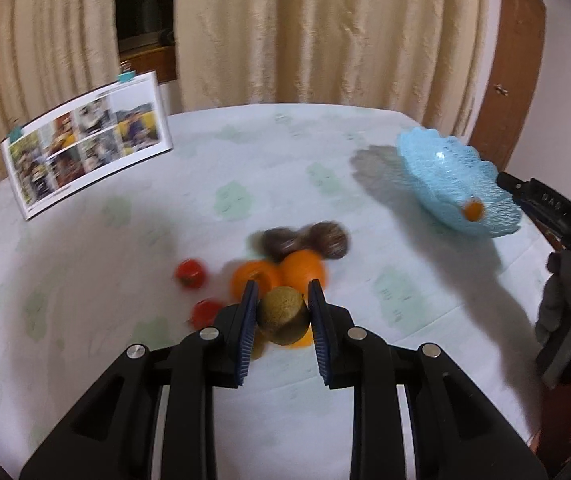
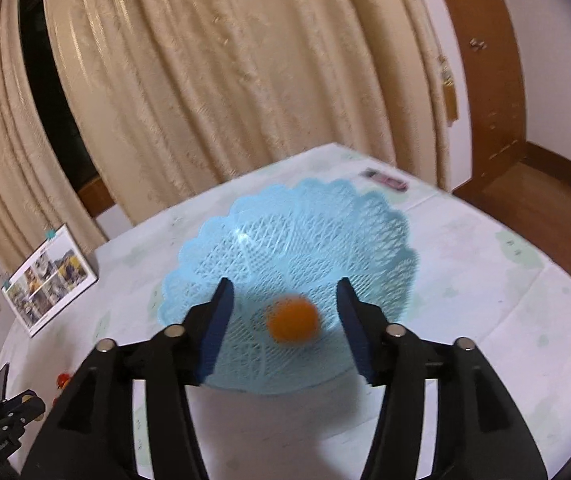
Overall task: Organize fruits
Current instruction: 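Carry the orange into the blue basket and open the right gripper, then lower the small brown fruit into the basket and open the left gripper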
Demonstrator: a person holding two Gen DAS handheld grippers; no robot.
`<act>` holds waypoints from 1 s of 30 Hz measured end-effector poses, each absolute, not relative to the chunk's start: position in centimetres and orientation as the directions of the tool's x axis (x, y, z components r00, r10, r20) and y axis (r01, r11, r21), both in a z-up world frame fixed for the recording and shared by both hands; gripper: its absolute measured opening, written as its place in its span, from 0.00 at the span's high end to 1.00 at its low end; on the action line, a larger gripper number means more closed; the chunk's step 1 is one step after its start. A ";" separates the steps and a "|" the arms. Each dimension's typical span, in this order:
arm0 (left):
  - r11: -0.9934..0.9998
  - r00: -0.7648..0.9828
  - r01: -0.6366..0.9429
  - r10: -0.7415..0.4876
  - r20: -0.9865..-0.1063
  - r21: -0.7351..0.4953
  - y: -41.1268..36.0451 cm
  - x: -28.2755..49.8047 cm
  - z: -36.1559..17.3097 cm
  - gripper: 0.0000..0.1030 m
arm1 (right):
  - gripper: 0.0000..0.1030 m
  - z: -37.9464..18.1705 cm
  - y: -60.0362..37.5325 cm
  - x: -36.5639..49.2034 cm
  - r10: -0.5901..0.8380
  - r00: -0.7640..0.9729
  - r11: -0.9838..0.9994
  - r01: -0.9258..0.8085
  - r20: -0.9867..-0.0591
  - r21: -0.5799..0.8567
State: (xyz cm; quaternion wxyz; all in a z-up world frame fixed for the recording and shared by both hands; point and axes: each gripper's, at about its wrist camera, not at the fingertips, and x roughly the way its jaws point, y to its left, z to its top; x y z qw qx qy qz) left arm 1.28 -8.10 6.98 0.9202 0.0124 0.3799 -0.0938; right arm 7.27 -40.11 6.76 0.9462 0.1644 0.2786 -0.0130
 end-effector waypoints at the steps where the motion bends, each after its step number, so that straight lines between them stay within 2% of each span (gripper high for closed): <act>1: 0.978 0.691 0.200 -0.180 -0.700 -0.054 -9.0 1.7 7.2 0.75 | 0.43 6.8 -40.4 7.0 0.048 0.852 0.946 0.129 -0.521 0.298; 5: 0.962 0.678 0.267 -0.234 -0.696 -0.063 -12.7 3.4 8.1 0.75 | 0.39 6.4 -41.4 6.1 -0.015 0.871 0.934 0.187 -0.490 0.305; 7: 0.954 0.675 0.294 -0.255 -0.692 -0.066 -14.4 4.5 8.4 0.75 | 0.33 5.8 -41.9 5.8 -0.049 0.873 0.925 0.223 -0.484 0.308; 13: 0.922 0.653 0.376 -0.336 -0.679 -0.095 -19.8 7.8 9.3 0.75 | 0.29 5.7 -43.6 4.4 -0.107 0.882 0.894 0.288 -0.459 0.345; 23: 0.891 0.607 0.439 -0.387 -0.694 -0.113 -25.7 11.8 7.9 0.75 | 0.28 5.4 -44.9 4.2 -0.102 0.879 0.864 0.310 -0.466 0.396; 25: 0.890 0.611 0.441 -0.390 -0.689 -0.112 -26.3 12.1 7.7 0.73 | 0.23 5.5 -45.0 4.1 -0.101 0.881 0.863 0.308 -0.461 0.400; 26: 0.889 0.611 0.443 -0.391 -0.689 -0.112 -26.5 12.2 7.7 0.64 | 0.18 5.5 -45.0 4.1 -0.102 0.883 0.861 0.308 -0.457 0.403; 27: 0.890 0.613 0.442 -0.390 -0.688 -0.111 -26.6 12.2 7.7 0.54 | 0.17 5.4 -45.1 4.1 -0.105 0.886 0.859 0.310 -0.451 0.408; 28: 0.892 0.622 0.438 -0.388 -0.681 -0.109 -26.5 12.0 7.8 0.32 | 0.17 5.5 -45.2 3.9 -0.109 0.889 0.856 0.311 -0.444 0.413; 29: 0.898 0.641 0.429 -0.382 -0.665 -0.102 -26.2 11.7 8.0 0.22 | 0.16 5.5 -45.3 3.8 -0.115 0.891 0.853 0.315 -0.439 0.416; 30: 0.903 0.662 0.419 -0.374 -0.650 -0.093 -26.0 11.7 8.0 0.21 | 0.14 5.5 -45.4 3.7 -0.119 0.892 0.849 0.319 -0.436 0.421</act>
